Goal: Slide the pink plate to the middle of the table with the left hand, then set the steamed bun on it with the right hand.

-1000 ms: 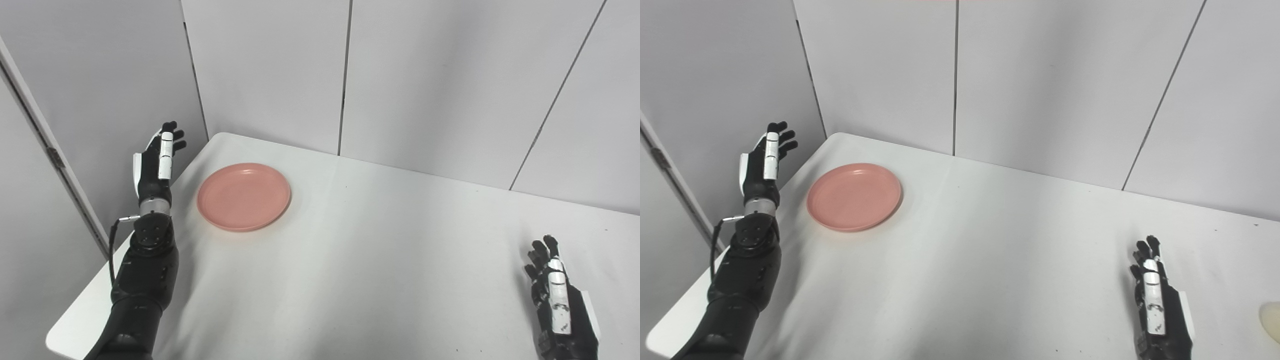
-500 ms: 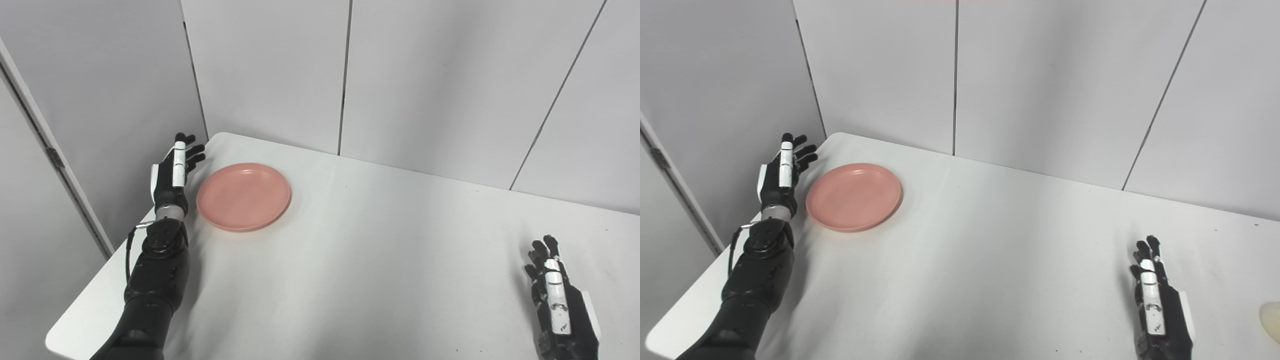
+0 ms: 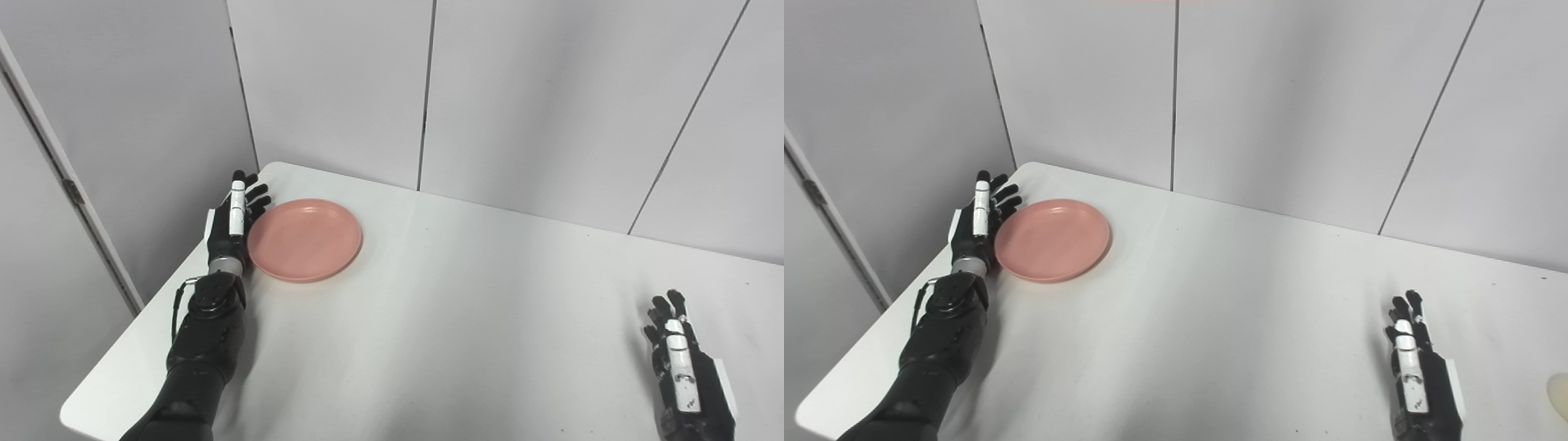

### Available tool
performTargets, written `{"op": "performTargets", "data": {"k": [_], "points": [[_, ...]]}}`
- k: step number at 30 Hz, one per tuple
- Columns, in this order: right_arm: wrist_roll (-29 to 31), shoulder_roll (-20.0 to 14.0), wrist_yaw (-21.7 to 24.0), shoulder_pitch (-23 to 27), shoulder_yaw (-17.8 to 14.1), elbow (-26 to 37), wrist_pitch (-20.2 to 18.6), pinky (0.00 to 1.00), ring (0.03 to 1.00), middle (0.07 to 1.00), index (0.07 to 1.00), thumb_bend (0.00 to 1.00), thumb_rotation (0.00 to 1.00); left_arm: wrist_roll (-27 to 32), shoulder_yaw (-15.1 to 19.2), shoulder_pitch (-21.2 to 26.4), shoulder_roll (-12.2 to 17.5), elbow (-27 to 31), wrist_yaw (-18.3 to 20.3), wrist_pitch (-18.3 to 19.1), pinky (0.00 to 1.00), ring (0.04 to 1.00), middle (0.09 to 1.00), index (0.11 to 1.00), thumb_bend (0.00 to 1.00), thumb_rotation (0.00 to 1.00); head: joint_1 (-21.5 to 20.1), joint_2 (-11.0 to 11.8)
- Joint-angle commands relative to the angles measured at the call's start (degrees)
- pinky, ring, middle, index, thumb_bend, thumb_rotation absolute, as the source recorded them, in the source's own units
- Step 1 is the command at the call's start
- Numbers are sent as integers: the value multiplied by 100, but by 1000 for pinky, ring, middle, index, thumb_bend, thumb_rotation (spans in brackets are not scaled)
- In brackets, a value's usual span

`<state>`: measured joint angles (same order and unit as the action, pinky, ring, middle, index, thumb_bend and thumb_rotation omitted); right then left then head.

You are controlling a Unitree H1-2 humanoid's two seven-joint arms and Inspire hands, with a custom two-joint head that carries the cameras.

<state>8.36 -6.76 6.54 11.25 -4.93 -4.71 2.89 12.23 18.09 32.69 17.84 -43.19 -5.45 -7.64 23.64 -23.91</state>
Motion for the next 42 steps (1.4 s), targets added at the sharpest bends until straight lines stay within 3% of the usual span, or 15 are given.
{"op": "performTargets", "data": {"k": [1,3,9,17,22,28,33,38,41,42], "points": [[31,-35,3,137,-18,194,93,1000,996,974,1000,415,881,112,-68,200,36,-65,276,143,858,780,790,804,782,1000,-7,-9],[43,-43,12,139,-17,197,54,1000,999,977,1000,440,879,203,-55,207,22,-76,404,148,843,779,785,801,783,1000,-12,-13],[40,-38,11,152,-17,174,95,1000,1000,974,1000,395,875,536,-76,203,-104,118,872,225,787,774,778,781,801,1000,-31,-27],[21,1,-46,146,-8,258,12,1000,993,961,1000,406,867,565,-341,115,-384,543,1254,277,796,749,775,781,798,1000,-44,-48],[58,12,-39,161,-15,202,98,1000,987,959,999,438,844,730,-476,84,-765,755,1498,381,787,754,779,809,791,1000,-39,-44],[36,44,-83,158,-13,207,120,1000,986,958,998,410,842,765,-596,-17,-1110,1011,1558,537,783,765,780,834,771,1000,-82,-59],[37,49,-93,171,-11,194,119,1000,983,955,1000,408,832,653,-887,-177,-1297,1335,1605,744,785,785,802,842,767,1000,-128,-72],[-98,65,-175,165,14,180,115,1000,973,949,994,388,839,806,-1070,-371,-1510,1557,1739,1007,786,801,804,831,779,1000,-615,-219],[-174,60,-157,193,23,-47,390,1000,964,936,982,403,822,802,-1197,-614,-1663,1863,1765,1209,830,841,843,840,762,1000,-1128,-347],[-192,65,-157,200,21,-121,469,1000,948,924,966,428,808,799,-1227,-685,-1699,1968,1764,1249,858,855,856,844,752,1000,-1128,-347]]}}
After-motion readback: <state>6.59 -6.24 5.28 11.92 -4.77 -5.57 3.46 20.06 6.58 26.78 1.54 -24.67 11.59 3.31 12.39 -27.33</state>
